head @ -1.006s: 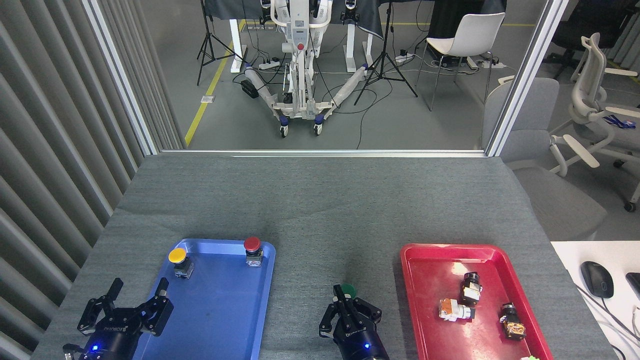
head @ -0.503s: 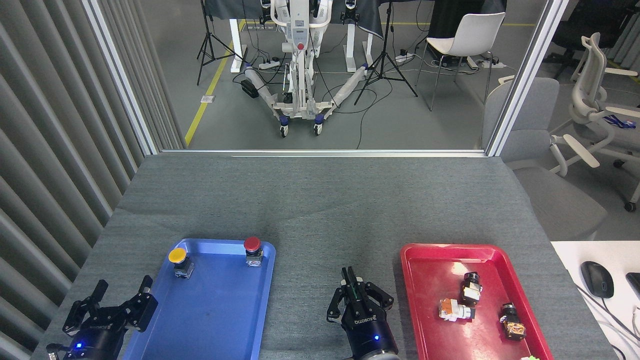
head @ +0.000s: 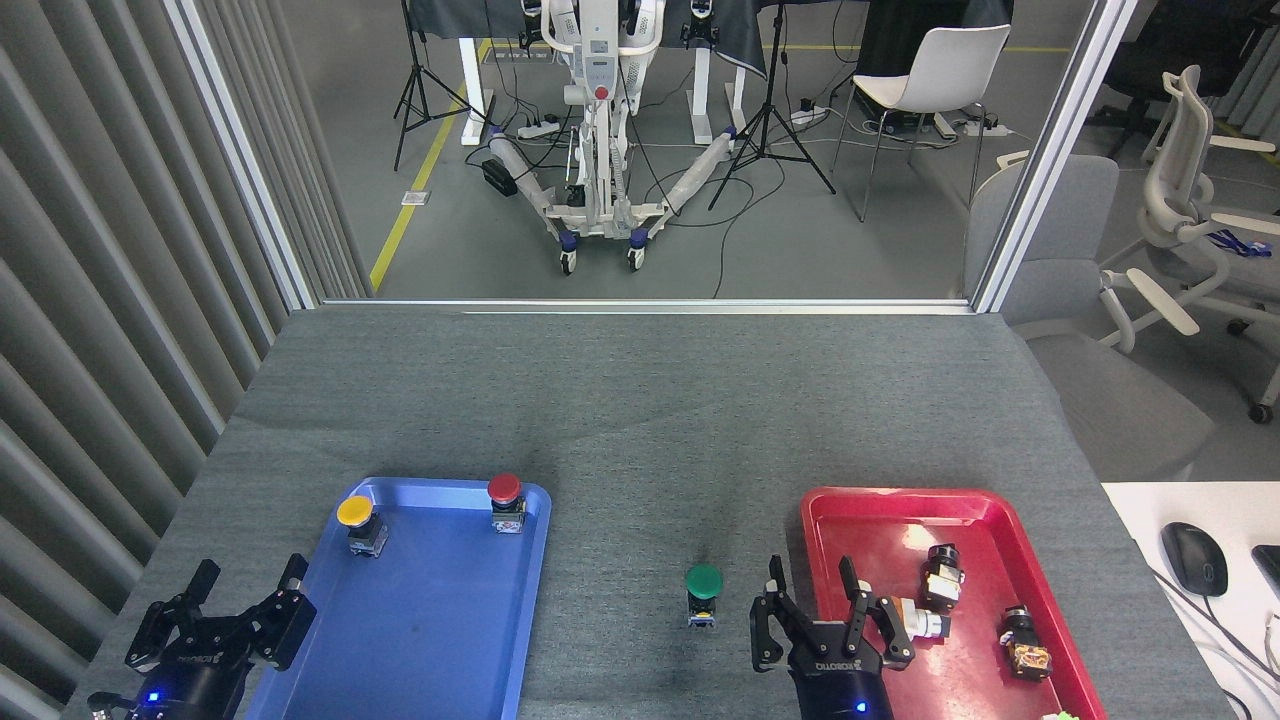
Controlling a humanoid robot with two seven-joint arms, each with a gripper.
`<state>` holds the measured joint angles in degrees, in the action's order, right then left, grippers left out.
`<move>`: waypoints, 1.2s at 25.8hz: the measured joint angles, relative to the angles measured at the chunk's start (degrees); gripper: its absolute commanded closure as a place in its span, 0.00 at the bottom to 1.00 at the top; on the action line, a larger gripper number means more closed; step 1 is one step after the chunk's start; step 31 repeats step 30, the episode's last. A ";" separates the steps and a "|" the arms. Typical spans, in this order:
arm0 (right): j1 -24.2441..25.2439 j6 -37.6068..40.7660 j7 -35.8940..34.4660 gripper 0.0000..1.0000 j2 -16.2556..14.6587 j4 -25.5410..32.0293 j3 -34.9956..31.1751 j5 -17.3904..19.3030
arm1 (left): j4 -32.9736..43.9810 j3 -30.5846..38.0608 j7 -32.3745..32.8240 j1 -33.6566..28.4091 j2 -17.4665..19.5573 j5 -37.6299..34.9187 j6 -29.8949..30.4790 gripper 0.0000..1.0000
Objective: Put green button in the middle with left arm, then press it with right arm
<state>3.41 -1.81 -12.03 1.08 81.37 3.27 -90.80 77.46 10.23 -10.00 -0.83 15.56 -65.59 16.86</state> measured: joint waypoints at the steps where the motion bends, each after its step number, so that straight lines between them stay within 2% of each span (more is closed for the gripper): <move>1: 0.35 0.03 0.00 0.00 -0.29 0.37 -0.82 0.00 | 0.02 -0.01 -0.21 -0.14 -0.01 0.00 0.24 0.01; 5: 1.40 -2.96 -0.05 0.00 -0.63 1.97 -2.38 0.06 | 0.06 -0.20 -0.48 -0.80 -0.11 -0.02 1.62 0.00; 11: 2.28 -6.80 0.13 0.00 0.79 2.90 -2.89 0.29 | 0.06 -0.42 -0.58 -1.00 -0.27 -0.12 4.39 0.00; 22: 2.49 -6.97 0.58 0.00 0.58 3.67 -2.68 0.36 | 0.64 -0.46 -0.76 -1.33 -0.39 -0.26 4.92 0.00; 31: 3.00 -3.74 0.61 0.00 0.36 4.04 -2.32 0.36 | 0.98 -0.44 -0.50 -1.53 -0.43 -0.23 4.92 0.00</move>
